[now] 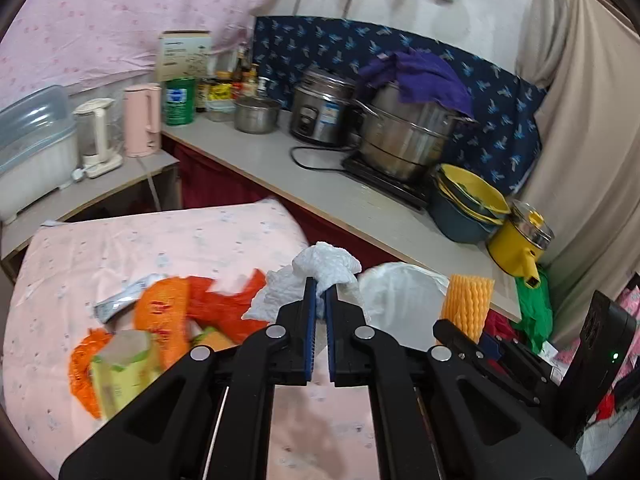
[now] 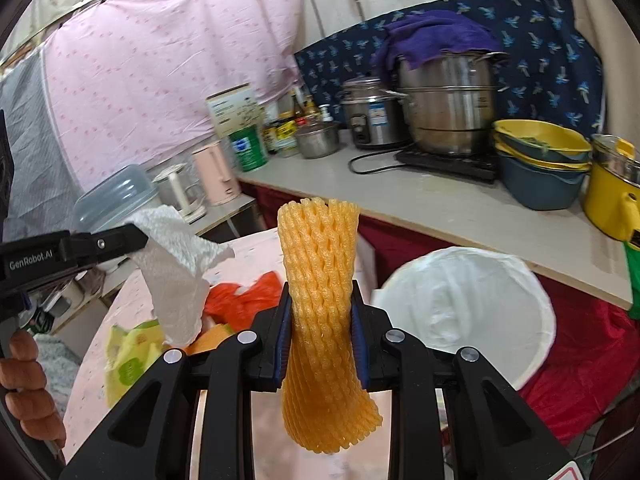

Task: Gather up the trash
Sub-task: 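Carry the orange foam sleeve with the right tool while the left tool carries the tissue to the bin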

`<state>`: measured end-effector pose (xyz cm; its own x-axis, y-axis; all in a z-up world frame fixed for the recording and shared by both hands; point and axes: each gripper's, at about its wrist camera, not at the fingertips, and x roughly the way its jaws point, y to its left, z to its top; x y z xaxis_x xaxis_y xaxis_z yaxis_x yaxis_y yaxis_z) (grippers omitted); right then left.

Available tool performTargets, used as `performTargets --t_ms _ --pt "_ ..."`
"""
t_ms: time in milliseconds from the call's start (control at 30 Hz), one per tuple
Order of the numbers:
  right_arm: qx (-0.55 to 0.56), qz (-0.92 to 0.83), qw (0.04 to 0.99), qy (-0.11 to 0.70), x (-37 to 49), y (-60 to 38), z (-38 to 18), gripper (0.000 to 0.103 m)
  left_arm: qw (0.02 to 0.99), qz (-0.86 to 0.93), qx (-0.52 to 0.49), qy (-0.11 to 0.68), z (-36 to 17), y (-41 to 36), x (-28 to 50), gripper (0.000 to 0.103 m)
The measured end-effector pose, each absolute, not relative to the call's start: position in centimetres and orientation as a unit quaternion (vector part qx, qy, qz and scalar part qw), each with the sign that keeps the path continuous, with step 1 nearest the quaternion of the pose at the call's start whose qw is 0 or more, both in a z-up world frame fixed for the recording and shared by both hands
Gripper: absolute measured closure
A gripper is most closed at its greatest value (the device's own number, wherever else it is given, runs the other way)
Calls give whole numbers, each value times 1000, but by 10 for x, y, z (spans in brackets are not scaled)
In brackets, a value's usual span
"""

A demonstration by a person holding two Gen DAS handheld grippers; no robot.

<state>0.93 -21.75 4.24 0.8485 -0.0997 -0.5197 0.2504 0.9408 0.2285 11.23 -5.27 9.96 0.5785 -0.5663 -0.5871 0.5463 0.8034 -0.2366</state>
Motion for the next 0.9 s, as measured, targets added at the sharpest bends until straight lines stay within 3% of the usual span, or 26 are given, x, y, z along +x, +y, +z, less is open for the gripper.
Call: performTargets --t_ms 400,900 --pt "176 -181 937 241 -20 -320 37 79 841 -400 18 365 78 -172 101 99" --pt "190 -202 923 265 4 -364 10 75 815 -414 16 405 45 -241 127 97"
